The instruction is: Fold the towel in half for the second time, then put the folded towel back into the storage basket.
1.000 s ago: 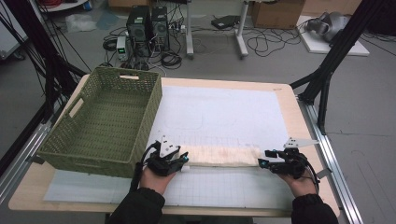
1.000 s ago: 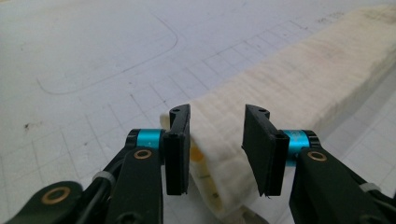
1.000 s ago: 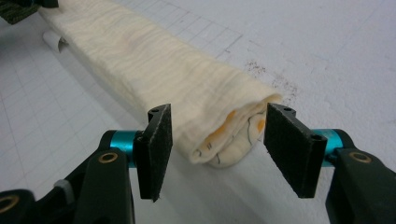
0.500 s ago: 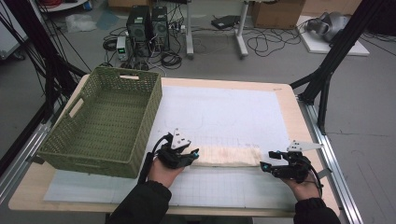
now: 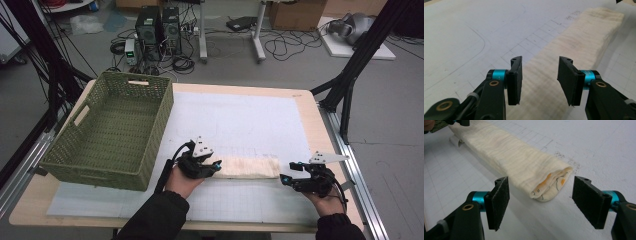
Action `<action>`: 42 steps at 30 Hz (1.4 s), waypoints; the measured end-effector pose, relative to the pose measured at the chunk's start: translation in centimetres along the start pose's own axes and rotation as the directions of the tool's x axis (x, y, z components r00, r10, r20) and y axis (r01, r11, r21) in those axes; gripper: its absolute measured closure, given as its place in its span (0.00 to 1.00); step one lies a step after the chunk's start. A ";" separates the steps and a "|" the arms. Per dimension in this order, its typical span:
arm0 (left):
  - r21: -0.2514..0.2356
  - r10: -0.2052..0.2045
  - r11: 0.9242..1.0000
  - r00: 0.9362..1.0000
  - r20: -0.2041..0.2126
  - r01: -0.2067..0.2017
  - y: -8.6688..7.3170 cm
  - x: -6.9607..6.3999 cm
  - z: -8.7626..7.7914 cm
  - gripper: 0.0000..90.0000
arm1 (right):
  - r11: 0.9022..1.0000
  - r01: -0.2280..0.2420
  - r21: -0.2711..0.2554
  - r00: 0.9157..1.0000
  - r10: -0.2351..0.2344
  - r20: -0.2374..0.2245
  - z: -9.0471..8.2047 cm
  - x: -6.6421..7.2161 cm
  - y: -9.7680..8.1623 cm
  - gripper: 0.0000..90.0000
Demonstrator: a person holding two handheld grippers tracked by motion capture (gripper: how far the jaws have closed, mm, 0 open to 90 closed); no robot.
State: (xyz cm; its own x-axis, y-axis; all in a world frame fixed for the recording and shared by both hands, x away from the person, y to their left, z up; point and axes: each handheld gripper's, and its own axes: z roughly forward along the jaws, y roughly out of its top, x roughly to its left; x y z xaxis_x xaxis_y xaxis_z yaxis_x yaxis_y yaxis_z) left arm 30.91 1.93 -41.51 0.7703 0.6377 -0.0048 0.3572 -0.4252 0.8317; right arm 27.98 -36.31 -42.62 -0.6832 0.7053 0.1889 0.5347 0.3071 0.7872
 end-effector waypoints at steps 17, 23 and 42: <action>0.035 0.051 0.998 0.994 0.100 -0.054 2.0 -0.6 2.2 0.57 | 1.000 0.010 0.006 1.000 -0.010 -0.006 0.2 0.3 0.2 0.32; 0.041 0.068 0.996 0.989 0.129 -0.074 2.7 -0.7 2.6 0.56 | 1.000 0.010 0.008 1.000 -0.010 -0.009 0.3 0.3 0.3 0.32; 0.172 0.106 0.974 0.965 0.239 -0.150 2.1 -0.7 5.4 0.52 | 0.995 -0.072 0.070 0.996 0.075 -0.039 2.5 -0.8 1.6 0.48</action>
State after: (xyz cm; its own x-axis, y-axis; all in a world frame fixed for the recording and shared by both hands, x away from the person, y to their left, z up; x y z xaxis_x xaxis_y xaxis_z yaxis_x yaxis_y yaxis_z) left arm 33.99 -2.87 -42.82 0.9077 0.4167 -0.0489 0.3232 -0.6202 0.7148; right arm 30.64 -34.80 -43.01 -0.6602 0.7010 0.2697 0.6157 0.2995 0.7288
